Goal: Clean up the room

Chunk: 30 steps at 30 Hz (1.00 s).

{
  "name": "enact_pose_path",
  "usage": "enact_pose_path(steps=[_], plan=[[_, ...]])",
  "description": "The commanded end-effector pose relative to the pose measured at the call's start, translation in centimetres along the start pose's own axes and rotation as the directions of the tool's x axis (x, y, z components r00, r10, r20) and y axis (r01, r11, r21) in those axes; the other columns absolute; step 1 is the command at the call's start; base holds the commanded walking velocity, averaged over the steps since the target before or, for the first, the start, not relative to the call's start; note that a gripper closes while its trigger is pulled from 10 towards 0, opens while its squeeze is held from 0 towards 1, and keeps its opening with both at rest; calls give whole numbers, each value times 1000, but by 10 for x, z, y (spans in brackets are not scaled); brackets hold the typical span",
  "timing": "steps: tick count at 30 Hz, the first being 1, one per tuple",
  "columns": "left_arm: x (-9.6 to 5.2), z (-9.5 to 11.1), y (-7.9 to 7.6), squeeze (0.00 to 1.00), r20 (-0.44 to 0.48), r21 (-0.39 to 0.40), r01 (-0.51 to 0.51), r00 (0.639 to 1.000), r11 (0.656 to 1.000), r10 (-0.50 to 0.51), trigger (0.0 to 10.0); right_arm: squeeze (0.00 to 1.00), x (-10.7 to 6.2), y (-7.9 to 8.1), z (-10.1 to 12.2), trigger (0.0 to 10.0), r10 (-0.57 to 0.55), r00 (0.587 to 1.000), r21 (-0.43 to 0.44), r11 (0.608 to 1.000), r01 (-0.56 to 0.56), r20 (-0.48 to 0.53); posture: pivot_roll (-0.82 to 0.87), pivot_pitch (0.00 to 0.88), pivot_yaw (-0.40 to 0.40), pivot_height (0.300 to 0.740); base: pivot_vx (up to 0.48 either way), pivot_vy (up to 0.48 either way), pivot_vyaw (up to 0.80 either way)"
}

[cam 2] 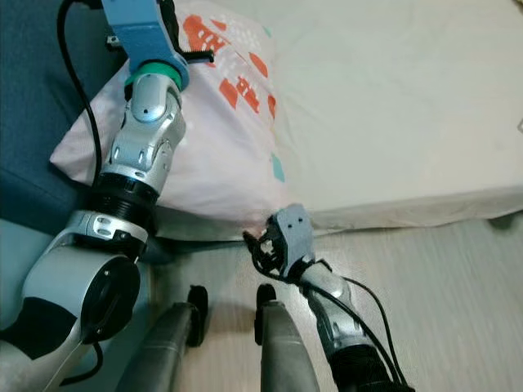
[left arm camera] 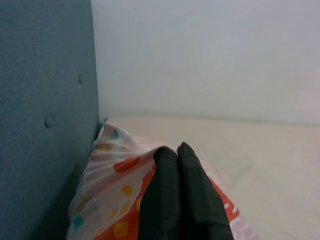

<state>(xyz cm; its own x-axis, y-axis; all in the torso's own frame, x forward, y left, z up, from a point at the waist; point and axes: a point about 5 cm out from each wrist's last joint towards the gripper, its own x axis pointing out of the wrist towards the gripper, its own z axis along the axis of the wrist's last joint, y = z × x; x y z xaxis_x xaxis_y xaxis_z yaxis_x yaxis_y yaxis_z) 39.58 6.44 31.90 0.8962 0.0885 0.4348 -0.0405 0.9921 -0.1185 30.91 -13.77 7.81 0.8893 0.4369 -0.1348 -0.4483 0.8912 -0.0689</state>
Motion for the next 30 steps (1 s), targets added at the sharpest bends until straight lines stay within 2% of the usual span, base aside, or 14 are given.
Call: enact_pose_path(steps=[1,8,10,13,17,18,21,22,26,30], plan=[[1,18,-10,0,90,-15,32,995,999,-30,0,0,-2,-6,-13,10000,-63,996,-10,998,62,-60,-45,323,88,740,0,0,0],[0,17,-9,0,91,-12,30,995,999,-29,0,0,12,-20,-5,10000,-119,990,-38,992,117,-78,-33,327,89,740,0,0,0],[-2,16,-10,0,88,-11,33,996,999,-32,0,0,19,-27,-7,10000,-121,986,-30,992,119,-118,-27,331,89,740,0,0,0],[-3,15,-10,0,88,-10,37,995,999,-36,0,0,21,-33,-10,10000,-141,977,-37,990,137,-160,-15,335,87,740,0,0,0],[-7,16,-10,0,93,-6,49,994,999,-48,0,0,18,-55,-17,10000,-239,931,-56,971,233,-274,9,346,86,740,0,0,0],[-7,16,-10,0,93,-6,49,994,999,-48,0,0,18,-55,-17,10000,-239,931,-56,971,233,-274,9,346,86,740,0,0,0],[-9,18,-12,0,101,-3,62,993,998,-61,0,0,17,-71,-8,10000,-324,905,-68,946,318,-274,23,351,87,740,0,0,0],[-9,18,-12,0,101,-3,62,993,998,-61,0,0,17,-71,-8,10000,-324,905,-68,946,318,-274,23,351,87,740,0,0,0],[-13,15,-16,0,89,1,82,993,997,-82,0,0,17,-95,15,10000,-459,863,-96,888,449,-212,36,363,91,740,0,0,0],[-14,15,-18,0,88,2,91,992,996,-91,0,0,19,-100,23,10000,-482,855,-82,876,476,-191,41,367,92,740,0,0,0]])
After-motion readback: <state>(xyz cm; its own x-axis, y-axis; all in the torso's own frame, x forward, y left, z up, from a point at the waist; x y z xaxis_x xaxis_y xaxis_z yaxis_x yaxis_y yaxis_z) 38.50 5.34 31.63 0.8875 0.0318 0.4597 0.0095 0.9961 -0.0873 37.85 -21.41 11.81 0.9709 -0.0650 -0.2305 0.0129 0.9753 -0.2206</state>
